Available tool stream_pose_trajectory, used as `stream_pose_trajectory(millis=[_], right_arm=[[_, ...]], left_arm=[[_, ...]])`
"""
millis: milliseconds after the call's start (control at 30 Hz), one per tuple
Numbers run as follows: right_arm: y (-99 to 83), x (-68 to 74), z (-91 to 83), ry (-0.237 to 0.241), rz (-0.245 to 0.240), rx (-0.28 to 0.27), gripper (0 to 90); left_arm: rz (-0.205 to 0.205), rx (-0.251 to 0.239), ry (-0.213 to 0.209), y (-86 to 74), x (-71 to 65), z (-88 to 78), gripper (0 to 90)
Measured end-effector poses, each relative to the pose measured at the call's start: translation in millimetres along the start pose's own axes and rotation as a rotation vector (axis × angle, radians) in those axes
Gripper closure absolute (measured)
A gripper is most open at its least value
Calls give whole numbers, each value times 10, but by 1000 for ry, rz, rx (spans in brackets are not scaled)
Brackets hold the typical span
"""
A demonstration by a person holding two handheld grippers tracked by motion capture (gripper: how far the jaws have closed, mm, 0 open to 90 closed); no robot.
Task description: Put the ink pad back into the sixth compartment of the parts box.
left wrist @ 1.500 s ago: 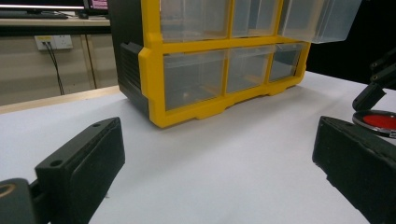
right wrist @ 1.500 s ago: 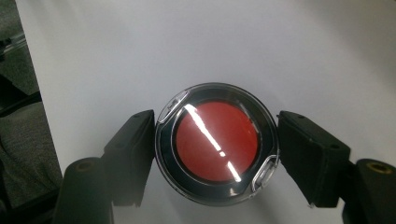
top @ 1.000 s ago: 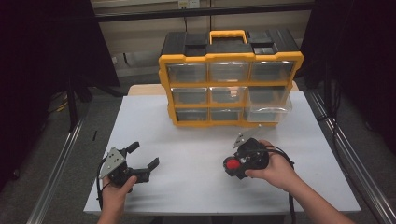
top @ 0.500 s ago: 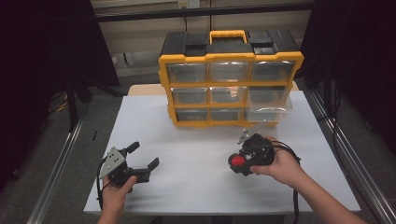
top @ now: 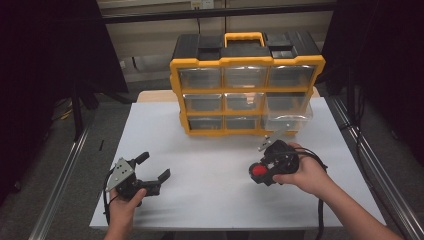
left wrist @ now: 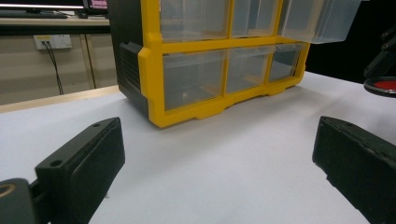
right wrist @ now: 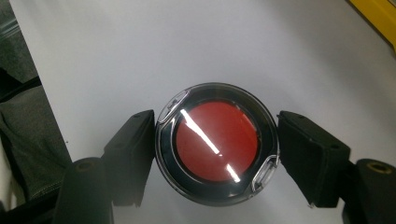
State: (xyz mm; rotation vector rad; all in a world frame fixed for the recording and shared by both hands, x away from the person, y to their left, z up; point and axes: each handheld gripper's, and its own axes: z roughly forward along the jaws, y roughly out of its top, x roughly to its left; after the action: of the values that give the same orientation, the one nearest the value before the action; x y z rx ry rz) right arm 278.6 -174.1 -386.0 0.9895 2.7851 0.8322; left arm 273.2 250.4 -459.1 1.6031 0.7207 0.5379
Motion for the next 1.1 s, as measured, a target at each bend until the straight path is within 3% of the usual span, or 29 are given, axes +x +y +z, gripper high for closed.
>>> stream_pose_trajectory(millis=[100,133,233,300,333,400,433,500,600,633,733,767,800,1100], right_arm=[[7,-20,-39,0,-8,9,300],[9,-18,-57,-7,-1,20,300],[11,-42,-101,-9,-4,24,300],[13,-53,-133,-13,2,37,300],[16,-64,-148,-17,-2,41,300],[20,-75,-174,-15,8,41,300],[21,-81,-187,-16,9,46,300],[25,-91,-203,-17,11,50,300],[30,-113,-228,-18,14,53,300],[32,-118,-236,-18,15,57,300],[38,-137,-271,-18,19,61,300],[39,-146,-282,-17,17,61,300],[40,-151,-292,-16,23,63,300],[62,-199,-387,-23,32,85,300]], left_arm=[[-12,-10,3,-2,-9,7,26],[8,3,0,1,5,-4,26],[-8,-9,2,-1,-6,6,26],[9,4,0,2,5,-3,26],[-5,-6,1,0,-6,4,26],[15,10,-3,3,8,-9,26],[53,32,-4,8,32,-27,26],[43,29,-6,7,27,-24,26],[-32,-25,4,-2,-24,18,26],[0,-1,0,1,-2,0,26],[20,11,-3,3,10,-9,26],[-30,-25,4,-2,-24,18,26],[-2,-3,0,1,-4,1,26],[-3,0,1,0,-6,2,26]])
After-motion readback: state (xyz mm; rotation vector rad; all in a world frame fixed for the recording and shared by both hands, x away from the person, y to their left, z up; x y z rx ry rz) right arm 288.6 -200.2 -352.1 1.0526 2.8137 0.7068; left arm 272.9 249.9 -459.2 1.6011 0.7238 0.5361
